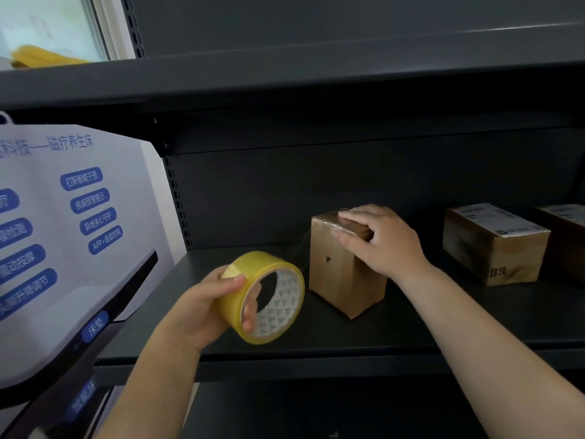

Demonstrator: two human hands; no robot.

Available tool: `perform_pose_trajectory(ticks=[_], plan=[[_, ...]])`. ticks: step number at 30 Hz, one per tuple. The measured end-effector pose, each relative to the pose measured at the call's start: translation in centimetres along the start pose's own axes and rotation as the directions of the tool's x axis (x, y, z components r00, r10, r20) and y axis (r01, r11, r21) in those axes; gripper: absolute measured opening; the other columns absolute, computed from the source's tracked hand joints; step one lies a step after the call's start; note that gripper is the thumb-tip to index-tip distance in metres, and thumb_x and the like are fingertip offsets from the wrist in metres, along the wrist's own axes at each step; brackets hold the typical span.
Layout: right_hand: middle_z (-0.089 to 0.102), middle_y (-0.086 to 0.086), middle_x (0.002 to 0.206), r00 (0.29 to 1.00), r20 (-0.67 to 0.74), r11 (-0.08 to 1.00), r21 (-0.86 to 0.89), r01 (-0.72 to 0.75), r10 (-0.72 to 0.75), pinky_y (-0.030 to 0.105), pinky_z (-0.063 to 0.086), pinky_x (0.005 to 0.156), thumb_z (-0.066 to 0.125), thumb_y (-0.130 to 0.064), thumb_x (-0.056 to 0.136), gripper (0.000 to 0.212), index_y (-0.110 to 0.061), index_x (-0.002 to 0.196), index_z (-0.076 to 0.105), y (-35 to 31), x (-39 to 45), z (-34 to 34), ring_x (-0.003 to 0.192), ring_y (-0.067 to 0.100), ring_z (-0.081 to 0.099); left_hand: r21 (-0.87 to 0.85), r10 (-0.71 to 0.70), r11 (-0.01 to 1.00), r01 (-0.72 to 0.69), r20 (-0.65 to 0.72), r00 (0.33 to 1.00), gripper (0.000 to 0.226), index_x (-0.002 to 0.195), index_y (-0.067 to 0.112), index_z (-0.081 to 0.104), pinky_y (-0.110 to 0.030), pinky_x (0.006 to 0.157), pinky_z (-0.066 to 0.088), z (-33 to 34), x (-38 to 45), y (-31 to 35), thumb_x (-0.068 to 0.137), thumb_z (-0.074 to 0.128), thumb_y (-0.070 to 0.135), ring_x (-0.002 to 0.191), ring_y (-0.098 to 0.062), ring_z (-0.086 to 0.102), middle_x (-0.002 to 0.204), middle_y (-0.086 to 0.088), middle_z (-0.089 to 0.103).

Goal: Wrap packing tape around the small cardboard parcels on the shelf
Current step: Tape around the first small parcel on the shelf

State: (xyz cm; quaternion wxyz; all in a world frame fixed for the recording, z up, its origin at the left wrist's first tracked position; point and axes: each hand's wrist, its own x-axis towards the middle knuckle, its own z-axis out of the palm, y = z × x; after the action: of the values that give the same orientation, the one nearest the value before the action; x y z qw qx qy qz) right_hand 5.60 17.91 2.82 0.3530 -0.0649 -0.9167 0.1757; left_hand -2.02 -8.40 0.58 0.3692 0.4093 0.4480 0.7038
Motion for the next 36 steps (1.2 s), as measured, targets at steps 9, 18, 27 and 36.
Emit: perform_pose_trajectory(ticks=[9, 18, 27, 36], plan=[[0.053, -0.009, 0.131, 0.997, 0.036, 0.995, 0.066, -0.077, 0.074, 0.034, 0.04, 0.094, 0.044, -0.049, 0.09, 0.042, -0.031, 0.126, 0.057, 1.2, 0.8, -0.5, 0.123, 0.013, 0.043, 0.275, -0.129, 0.929, 0.248, -0.387, 0.913, 0.071, 0.075, 0.009, 0.066, -0.024, 0.038, 0.049, 1.0, -1.4, 2.1, 0.024, 0.09, 0.051, 0.034, -0.014, 0.054, 0.043, -0.007, 0.055], [0.057, -0.005, 0.124, 0.964, 0.007, 0.921, 0.293, -0.256, 0.266, 0.039, 0.042, 0.098, 0.047, -0.049, 0.09, 0.039, -0.03, 0.122, 0.06, 1.6, 1.4, -0.2, 0.115, 0.014, 0.051, 0.275, -0.131, 0.936, 0.218, -0.303, 0.944, 0.051, 0.064, 0.016, 0.071, -0.027, 0.048, 0.054, 1.2, -0.8, 0.5, 0.033, 0.09, 0.051, 0.04, -0.019, 0.061, 0.048, -0.012, 0.062], [0.064, -0.005, 0.1, 0.909, -0.055, 0.831, 0.43, -0.351, 0.413, 0.033, 0.046, 0.083, 0.049, -0.049, 0.088, 0.032, -0.029, 0.106, 0.067, 1.9, 1.4, 0.2, 0.096, 0.015, 0.058, 0.533, -0.109, 0.768, 0.355, -0.438, 0.892, 0.089, 0.079, 0.01, 0.066, -0.021, 0.049, 0.052, 0.9, 0.2, 2.4, 0.011, 0.084, 0.064, 0.053, -0.012, 0.066, 0.06, -0.004, 0.07], [0.064, -0.002, 0.091, 0.857, -0.113, 0.783, 0.479, -0.397, 0.503, 0.033, 0.045, 0.083, 0.05, -0.049, 0.088, 0.032, -0.022, 0.094, 0.067, 1.8, 1.5, 0.8, 0.088, 0.014, 0.058, 0.6, -0.187, 0.656, 0.457, -0.457, 0.869, 0.09, 0.089, 0.014, 0.067, -0.026, 0.064, 0.055, 1.0, 0.4, 1.8, 0.019, 0.08, 0.069, 0.075, -0.018, 0.071, 0.082, -0.005, 0.075]])
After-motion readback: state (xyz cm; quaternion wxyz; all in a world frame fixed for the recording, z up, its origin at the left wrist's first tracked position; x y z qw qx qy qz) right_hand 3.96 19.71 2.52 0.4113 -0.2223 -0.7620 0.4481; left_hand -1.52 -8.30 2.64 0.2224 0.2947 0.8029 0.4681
